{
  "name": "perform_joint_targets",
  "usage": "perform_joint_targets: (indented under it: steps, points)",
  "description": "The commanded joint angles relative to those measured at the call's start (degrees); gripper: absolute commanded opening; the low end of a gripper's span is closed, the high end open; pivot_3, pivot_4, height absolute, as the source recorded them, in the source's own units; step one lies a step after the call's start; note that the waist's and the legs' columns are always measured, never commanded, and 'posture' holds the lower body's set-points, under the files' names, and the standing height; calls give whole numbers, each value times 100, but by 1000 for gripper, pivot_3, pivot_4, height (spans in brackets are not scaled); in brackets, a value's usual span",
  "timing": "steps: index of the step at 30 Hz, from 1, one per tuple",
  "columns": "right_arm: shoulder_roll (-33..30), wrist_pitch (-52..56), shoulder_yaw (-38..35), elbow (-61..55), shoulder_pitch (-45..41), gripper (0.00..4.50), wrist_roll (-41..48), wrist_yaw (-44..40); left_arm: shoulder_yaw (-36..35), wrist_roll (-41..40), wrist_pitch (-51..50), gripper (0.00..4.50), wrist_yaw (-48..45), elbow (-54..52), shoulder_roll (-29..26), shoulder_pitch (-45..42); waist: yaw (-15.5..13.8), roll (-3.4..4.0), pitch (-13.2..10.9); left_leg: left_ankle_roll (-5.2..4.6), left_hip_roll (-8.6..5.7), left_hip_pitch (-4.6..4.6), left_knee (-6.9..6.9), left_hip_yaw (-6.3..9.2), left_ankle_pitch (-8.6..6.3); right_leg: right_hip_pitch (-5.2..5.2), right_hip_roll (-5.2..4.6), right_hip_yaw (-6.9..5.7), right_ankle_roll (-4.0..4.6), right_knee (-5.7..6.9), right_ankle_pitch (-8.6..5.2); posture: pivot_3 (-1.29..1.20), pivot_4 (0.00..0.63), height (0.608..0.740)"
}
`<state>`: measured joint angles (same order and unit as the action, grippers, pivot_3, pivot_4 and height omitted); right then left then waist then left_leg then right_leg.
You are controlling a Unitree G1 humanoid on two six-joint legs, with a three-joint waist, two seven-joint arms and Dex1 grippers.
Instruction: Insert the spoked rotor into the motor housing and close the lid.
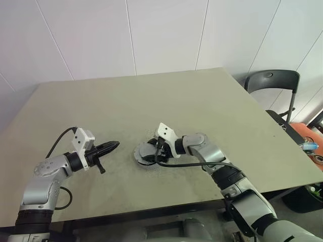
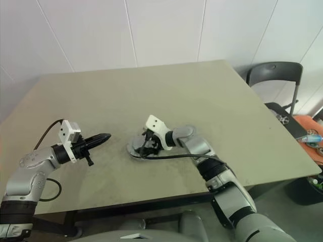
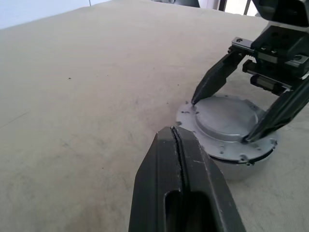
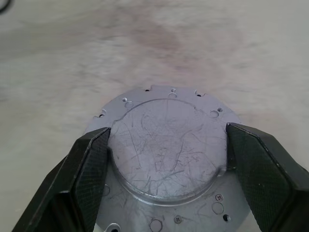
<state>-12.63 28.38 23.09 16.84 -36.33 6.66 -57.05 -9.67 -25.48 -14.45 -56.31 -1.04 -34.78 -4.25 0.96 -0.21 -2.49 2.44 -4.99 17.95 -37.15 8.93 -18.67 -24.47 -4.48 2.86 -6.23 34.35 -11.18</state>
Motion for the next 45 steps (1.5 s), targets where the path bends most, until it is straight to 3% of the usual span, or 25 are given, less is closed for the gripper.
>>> perform_joint_targets:
  steps: [1, 10, 45]
  points:
    - [-72, -103, 43, -212, -44, 3481, -36, -101, 19, -2, 82, 0, -22, -56, -14, -84, 3, 0, 0, 0, 0, 0, 0, 0, 0, 0, 0, 0, 0, 0, 0, 0, 0, 740]
    - [32, -331, -74, 28, -134, 3481, -199, 281, 39, 3, 85, 0, -25, -31, 1, -116, -7, 0, 0, 0, 0, 0, -1, -1, 0, 0, 0, 0, 0, 0, 0, 0, 0, 740]
    - [-384, -350, 84, 284, -74, 3481, -434, -170, 93, -1, 115, 0, 8, -21, 5, -121, -39, -2, 1, 0, -1, -1, -3, 0, 0, 5, -2, 0, 0, -1, 0, 0, 0, 740]
